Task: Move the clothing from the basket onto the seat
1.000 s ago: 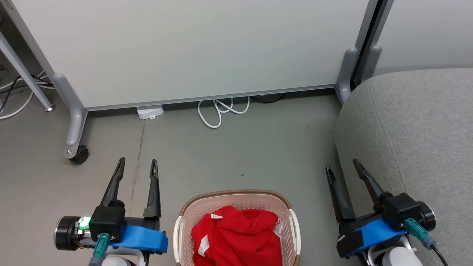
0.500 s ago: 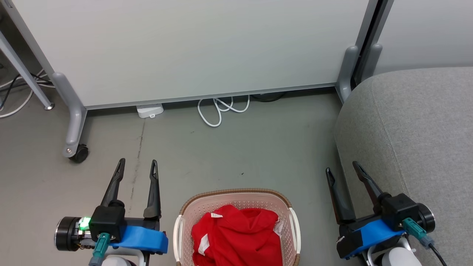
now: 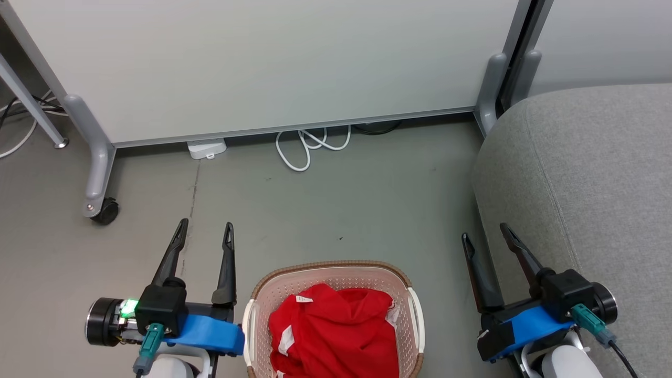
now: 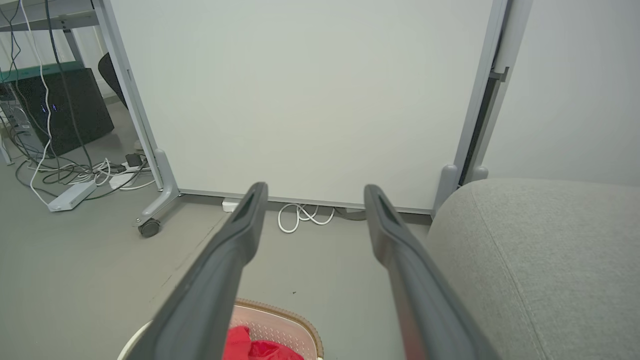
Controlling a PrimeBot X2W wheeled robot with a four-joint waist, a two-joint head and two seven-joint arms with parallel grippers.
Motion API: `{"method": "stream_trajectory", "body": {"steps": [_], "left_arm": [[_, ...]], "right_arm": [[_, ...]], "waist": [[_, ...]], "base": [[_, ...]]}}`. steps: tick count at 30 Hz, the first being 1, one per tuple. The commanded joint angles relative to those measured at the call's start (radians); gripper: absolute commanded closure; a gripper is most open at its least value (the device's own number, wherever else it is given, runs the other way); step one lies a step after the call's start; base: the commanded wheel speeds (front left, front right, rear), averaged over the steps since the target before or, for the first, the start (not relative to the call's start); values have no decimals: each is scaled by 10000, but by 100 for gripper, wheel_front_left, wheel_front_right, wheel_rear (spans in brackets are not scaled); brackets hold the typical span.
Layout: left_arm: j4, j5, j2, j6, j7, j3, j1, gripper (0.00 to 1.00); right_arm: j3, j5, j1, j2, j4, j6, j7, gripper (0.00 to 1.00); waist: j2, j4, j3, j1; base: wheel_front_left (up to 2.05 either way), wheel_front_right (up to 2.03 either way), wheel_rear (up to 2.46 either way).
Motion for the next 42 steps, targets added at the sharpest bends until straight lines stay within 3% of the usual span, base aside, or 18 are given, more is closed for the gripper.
{"method": "stream_trajectory", "body": {"steps": [1, 9, 14, 22, 42], "left_arm": [[44, 75, 38, -49, -49, -35, -221, 0], [607, 206, 288, -441, -47, -594, -1057, 0], [1351, 311, 677, -709, -41, -1351, -2067, 0], [2446, 248, 1264, -819, -39, -2449, -3306, 0], [6309, -874, 2484, -808, -41, -8009, -6661, 0]], "right_arm": [[-1, -23, -171, -52, -21, 22, -38, 0], [-84, -80, -516, -51, -212, 22, -38, 0], [-75, -174, -1020, -49, -525, 19, -38, 0], [-16, -136, -1698, -45, -965, 14, -37, 0], [315, 82, -3009, -42, -1935, 14, -37, 0]], "waist": [[0, -54, 89, 0], [0, -466, 751, 0], [0, -1003, 1707, 0], [0, -1645, 2948, 0], [0, -2515, 5979, 0]], "base": [[0, 0, 0], [0, 0, 0], [0, 0, 0], [0, 0, 0], [0, 0, 0]]}}
